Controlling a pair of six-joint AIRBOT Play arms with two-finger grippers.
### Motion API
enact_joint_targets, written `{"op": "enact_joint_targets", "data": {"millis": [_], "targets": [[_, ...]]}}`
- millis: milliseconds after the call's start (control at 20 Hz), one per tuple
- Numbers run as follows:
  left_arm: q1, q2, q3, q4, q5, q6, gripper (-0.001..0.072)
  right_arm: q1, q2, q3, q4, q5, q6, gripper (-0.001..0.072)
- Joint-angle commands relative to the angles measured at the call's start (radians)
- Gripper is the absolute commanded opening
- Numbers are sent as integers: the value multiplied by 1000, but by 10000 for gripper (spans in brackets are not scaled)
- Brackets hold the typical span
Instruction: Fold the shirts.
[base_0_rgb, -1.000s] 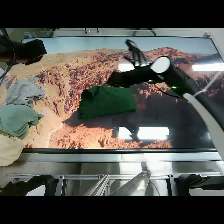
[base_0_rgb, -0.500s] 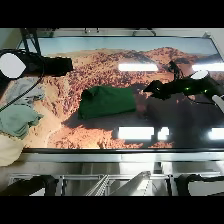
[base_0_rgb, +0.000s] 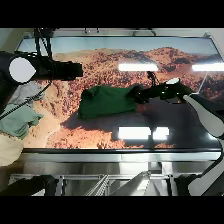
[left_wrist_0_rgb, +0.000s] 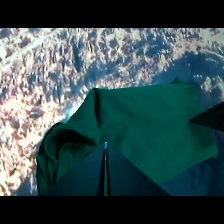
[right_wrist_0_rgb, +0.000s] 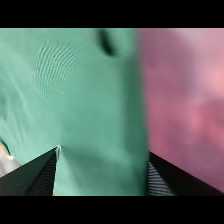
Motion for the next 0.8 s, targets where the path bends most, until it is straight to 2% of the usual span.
{"op": "enact_joint_targets", "data": {"millis": [0, 100, 150, 400, 600, 750], "targets": [[-5, 1, 2, 0, -42, 0, 16, 34, -32, 73, 15, 22, 0, 367], [-5, 1, 2, 0, -49, 0, 16, 25, -20, 79, 3, 60, -14, 57], [-5, 1, 2, 0, -48, 0, 16, 19, -7, 79, -16, 69, -14, 24], [-5, 2, 2, 0, -48, 0, 16, -116, 186, 79, -297, 37, 89, 22], [-5, 15, 2, 0, -48, 1, 16, -384, 349, 78, -505, 39, 164, 22], [-5, 43, 2, 0, -48, 1, 16, -626, 412, 77, -563, 40, 188, 21]]}}
